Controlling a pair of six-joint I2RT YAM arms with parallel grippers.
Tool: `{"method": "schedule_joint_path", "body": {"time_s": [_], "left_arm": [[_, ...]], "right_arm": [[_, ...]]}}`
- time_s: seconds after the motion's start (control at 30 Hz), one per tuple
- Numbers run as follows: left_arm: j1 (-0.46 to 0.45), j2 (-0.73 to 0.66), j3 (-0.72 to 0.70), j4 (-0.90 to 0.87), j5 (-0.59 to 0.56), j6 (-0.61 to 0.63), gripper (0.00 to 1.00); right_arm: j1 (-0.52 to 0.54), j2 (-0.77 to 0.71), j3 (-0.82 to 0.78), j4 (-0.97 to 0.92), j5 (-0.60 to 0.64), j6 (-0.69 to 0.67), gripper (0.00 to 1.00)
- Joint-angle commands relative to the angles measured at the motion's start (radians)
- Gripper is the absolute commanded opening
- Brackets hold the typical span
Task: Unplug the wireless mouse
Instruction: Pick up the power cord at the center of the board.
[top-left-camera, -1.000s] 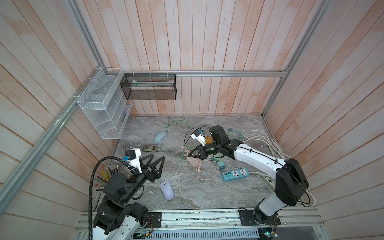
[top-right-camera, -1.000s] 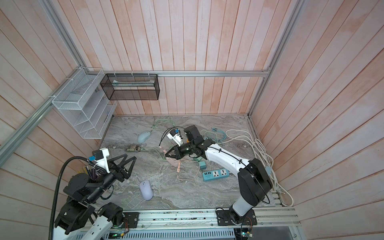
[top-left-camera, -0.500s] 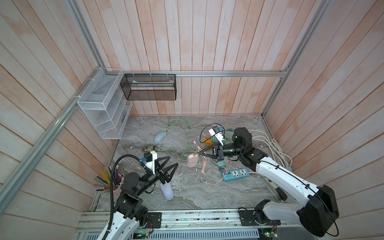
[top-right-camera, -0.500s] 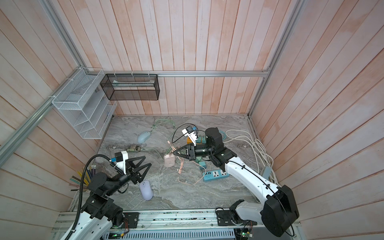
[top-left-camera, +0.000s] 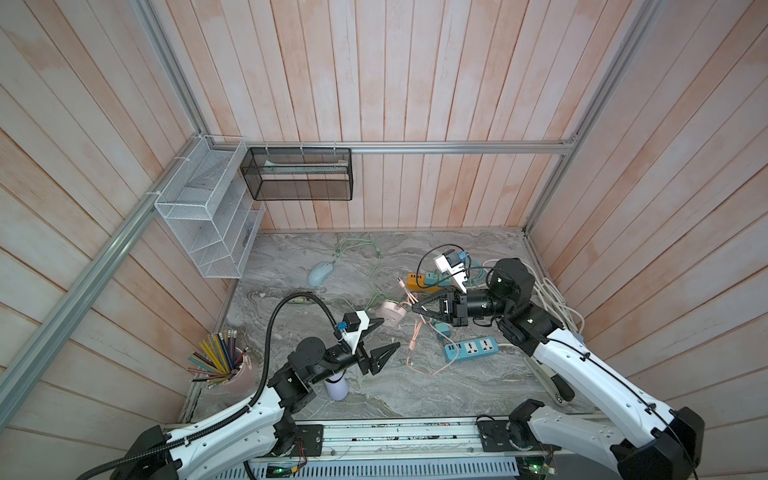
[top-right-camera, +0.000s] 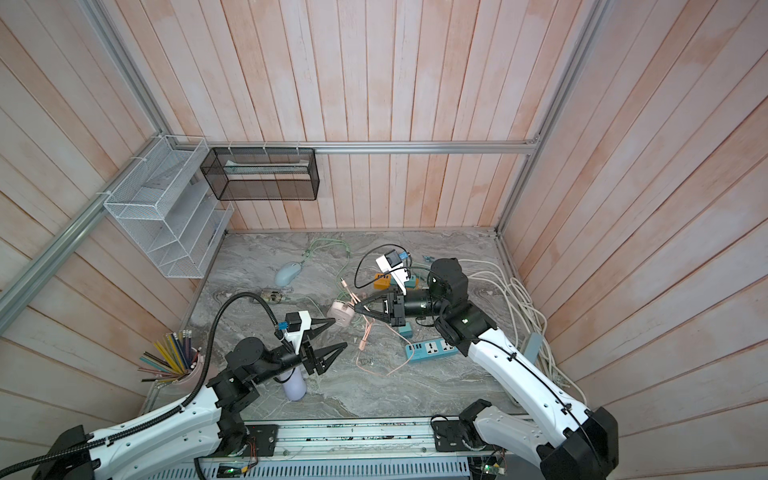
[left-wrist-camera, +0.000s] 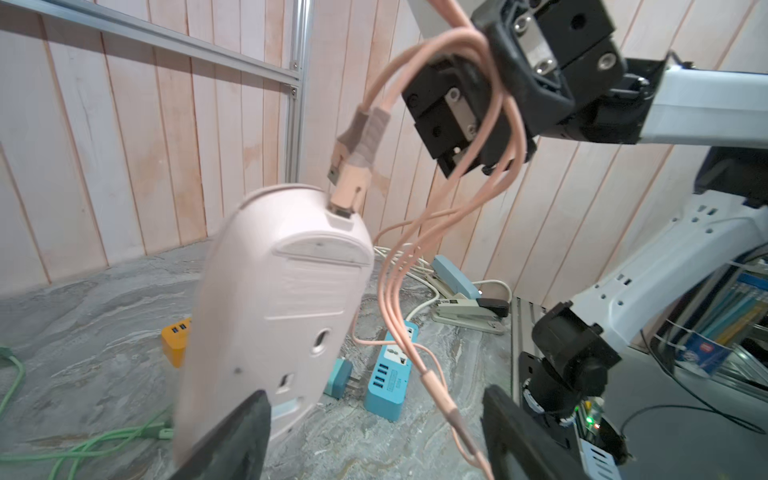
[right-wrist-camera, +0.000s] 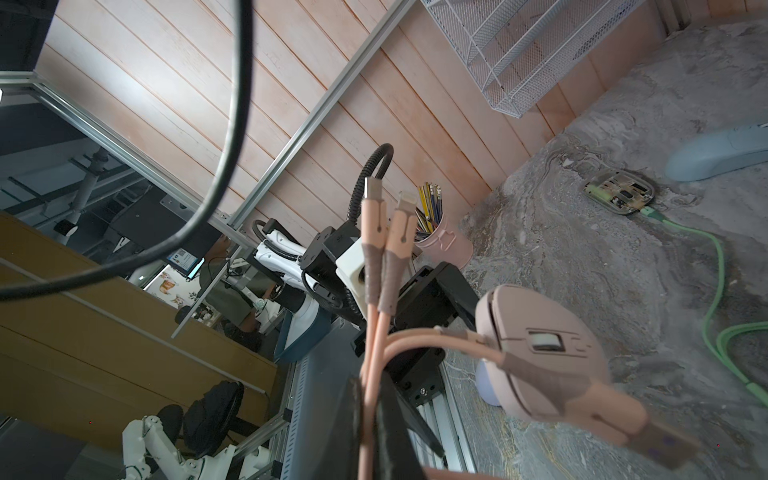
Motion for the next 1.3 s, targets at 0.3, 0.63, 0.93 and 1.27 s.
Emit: {"method": "schedule_joint_path", "body": {"time_s": [0.3,0.63,0.93,1.27], "left_arm": [[-0.034,0.13,0.074,0.202,-0.054,0.035,0.81],[-0.047,0.16,0.077,0.249,-0.05,0.038,0.67],[-0.045,0.193,0.099,0.269,-0.038,0.037,0.63],[-0.045,0.191,0.119,0.233,-0.008,0.048,0.0]], "right_arm": [[-0.006,-0.064,-0.008,0.105,-0.081,0.126,0.0],[-0.004,-0.059,-0.028,0.224,-0.122,0.216,0.0],[-0.004,-0.056,-0.034,0.241,-0.126,0.231,0.0],[-0.005,-0.06,0.006,0.014,-0.046,0.044,0.0]]}}
